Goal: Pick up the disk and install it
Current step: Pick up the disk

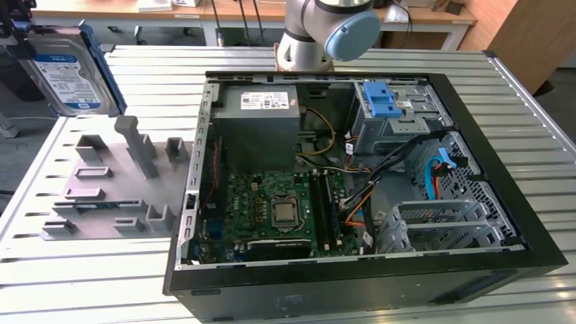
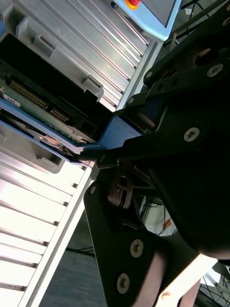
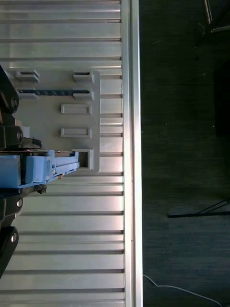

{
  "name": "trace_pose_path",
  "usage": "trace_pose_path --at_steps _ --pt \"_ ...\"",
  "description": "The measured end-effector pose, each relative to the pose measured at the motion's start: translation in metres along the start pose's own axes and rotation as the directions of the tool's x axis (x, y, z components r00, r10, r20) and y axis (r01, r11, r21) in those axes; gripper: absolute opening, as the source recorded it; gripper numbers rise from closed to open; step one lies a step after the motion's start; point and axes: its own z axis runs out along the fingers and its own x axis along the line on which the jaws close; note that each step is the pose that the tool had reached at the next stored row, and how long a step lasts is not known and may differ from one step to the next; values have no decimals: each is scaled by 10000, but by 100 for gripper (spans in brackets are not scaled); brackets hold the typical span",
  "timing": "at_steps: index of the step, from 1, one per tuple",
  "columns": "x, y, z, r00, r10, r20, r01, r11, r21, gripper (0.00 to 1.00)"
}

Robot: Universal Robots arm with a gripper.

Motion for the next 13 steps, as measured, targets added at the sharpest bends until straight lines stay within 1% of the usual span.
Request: trace_pose_path --at_steps 13 --pt "0 0 -75 10000 0 1 0 10000 2 36"
